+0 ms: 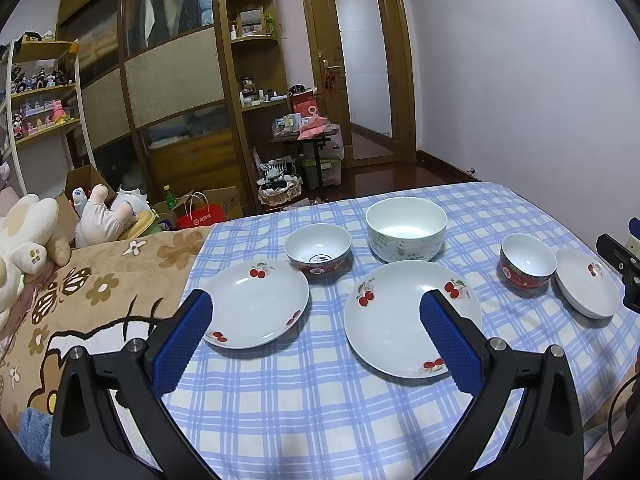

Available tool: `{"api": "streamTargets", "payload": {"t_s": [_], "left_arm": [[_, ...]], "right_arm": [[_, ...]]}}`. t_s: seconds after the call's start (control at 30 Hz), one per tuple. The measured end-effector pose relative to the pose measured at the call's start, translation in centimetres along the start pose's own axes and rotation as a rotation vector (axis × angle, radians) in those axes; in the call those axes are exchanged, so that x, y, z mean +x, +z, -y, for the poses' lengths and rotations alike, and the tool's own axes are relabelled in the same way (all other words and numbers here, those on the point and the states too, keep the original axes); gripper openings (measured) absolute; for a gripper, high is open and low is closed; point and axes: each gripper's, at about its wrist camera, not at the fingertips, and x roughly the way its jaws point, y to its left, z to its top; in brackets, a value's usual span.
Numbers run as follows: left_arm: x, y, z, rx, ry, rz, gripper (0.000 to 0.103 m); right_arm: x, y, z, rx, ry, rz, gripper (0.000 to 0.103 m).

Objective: Organize plates and bowls

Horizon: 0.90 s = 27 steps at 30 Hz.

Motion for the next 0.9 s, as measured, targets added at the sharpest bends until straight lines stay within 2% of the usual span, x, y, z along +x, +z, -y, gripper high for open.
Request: {"api": "streamTargets", "payload": {"t_s": [0.9], "left_arm": [[0.02, 0.04, 0.25, 0.006, 0.002, -0.002, 0.102]], "right_arm": [[-0.15, -0.11, -0.27, -0.006, 0.004, 0.006, 0.103]]}}
